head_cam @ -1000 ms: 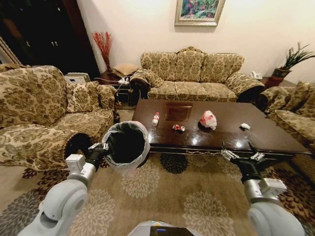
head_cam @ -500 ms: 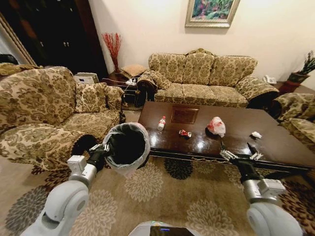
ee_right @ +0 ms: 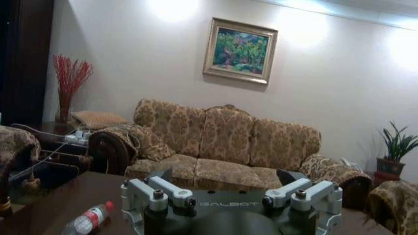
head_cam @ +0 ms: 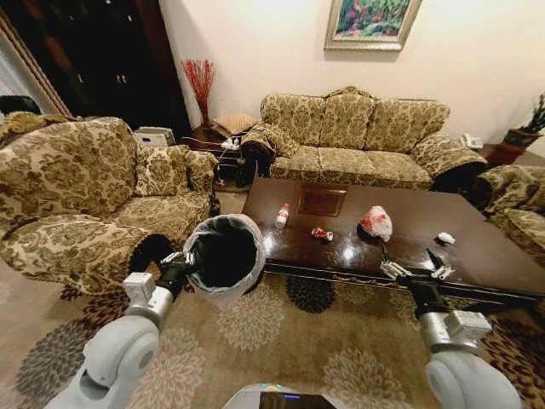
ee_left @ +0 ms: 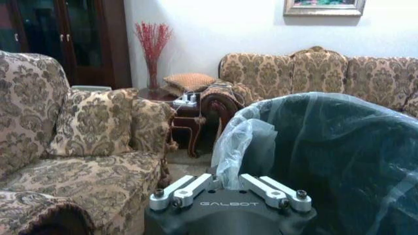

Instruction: Move to the front of the table and place the trash on the table into the trash bin.

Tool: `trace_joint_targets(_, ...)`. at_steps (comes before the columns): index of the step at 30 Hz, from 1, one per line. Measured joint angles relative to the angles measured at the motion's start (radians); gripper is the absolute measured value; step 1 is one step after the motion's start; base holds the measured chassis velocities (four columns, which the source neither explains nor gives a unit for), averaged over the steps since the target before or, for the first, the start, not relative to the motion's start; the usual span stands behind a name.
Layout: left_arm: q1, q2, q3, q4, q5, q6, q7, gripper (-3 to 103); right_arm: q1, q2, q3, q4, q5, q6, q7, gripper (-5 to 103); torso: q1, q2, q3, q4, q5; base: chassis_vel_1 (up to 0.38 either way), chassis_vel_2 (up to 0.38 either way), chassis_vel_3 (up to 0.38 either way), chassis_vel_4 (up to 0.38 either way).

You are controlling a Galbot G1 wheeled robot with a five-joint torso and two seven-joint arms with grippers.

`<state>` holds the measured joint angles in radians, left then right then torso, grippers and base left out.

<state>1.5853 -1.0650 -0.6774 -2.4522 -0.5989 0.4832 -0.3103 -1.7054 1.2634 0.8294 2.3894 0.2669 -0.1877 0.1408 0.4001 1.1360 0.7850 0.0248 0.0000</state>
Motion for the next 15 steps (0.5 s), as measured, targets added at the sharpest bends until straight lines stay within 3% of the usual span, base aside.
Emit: trace_joint_targets(15, 0.007, -0.009, -0.005, 0.008, 0.012, -0.017, 0.000, 3, 0.019, 0.001, -0.008, -0.017, 0.012, -0.008, -0.016, 100, -0.003, -0.006, -0.004, 0.0001, 0.0000, -0.011, 0.019, 0.015, -0.018)
